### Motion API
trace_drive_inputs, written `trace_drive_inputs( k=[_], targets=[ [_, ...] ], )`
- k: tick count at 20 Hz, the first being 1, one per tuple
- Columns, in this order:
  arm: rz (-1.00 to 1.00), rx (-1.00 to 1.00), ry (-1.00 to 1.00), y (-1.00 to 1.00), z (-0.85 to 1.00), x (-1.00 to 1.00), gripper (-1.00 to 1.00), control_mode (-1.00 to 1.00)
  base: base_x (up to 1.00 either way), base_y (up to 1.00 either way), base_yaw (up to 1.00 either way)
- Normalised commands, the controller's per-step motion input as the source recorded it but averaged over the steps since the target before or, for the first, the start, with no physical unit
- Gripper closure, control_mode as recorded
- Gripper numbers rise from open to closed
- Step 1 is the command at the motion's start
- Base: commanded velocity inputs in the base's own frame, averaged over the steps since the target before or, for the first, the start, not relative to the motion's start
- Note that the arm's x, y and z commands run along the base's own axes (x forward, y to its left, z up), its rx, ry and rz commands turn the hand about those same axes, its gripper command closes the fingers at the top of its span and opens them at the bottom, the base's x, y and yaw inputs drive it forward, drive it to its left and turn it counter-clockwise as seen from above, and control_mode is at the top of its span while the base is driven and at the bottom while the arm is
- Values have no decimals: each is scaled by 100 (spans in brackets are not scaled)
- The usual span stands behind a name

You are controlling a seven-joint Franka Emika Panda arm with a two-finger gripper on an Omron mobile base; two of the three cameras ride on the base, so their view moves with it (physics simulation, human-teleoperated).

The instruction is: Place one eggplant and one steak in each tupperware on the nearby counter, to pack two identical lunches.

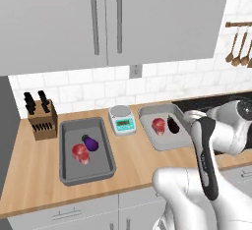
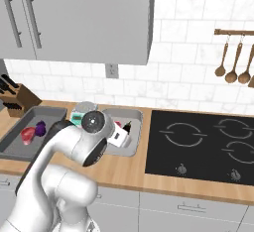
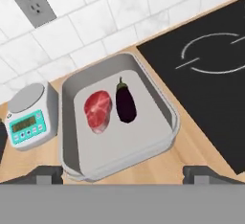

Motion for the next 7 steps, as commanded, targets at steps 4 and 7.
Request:
trace_drive_inputs(
  k=[4,7],
  targets=[
    [0,2,-13,-27,26,-94,-100,-100,0,0,0],
    [0,0,-16,-9,30,-73,-100,-100,0,0,0]
  ],
)
